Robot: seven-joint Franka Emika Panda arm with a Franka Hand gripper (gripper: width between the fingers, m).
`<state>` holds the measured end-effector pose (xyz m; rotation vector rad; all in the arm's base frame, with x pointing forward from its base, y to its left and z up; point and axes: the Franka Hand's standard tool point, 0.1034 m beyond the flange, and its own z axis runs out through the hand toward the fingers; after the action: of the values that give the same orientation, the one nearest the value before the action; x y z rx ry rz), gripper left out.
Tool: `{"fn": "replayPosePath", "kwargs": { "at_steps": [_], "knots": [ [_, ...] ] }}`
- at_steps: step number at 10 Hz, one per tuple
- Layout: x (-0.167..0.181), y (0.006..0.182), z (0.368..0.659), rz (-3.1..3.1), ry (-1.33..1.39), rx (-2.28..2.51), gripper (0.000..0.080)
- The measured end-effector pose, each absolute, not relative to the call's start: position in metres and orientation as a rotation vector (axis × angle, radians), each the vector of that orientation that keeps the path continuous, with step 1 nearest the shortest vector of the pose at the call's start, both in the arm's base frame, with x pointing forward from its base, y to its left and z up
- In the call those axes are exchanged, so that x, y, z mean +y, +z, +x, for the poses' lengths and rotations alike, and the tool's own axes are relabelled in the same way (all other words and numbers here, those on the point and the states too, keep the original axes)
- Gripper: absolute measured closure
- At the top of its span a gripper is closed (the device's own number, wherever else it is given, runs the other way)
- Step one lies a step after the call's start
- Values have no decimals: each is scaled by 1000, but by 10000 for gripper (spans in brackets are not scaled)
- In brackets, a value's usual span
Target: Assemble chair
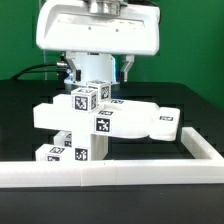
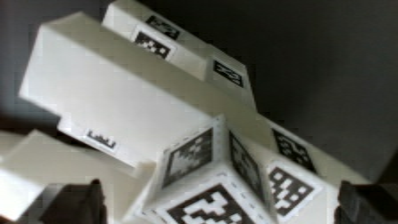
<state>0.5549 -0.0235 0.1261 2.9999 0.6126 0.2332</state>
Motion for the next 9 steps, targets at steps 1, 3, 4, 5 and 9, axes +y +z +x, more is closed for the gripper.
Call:
{"fn": "replayPosePath", "kwargs": {
  "at_steps": [1, 3, 4, 5, 9],
  "knots": [
    [-26, 126, 559, 2956, 230, 754, 150],
    [-28, 126, 560, 2872, 209, 963, 150],
    [-28, 126, 560, 2846, 201, 1014, 150],
    [-28, 126, 560, 2824, 194, 1055, 150],
    [-29, 126, 560, 2833, 195, 1033, 492]
  ]
}}
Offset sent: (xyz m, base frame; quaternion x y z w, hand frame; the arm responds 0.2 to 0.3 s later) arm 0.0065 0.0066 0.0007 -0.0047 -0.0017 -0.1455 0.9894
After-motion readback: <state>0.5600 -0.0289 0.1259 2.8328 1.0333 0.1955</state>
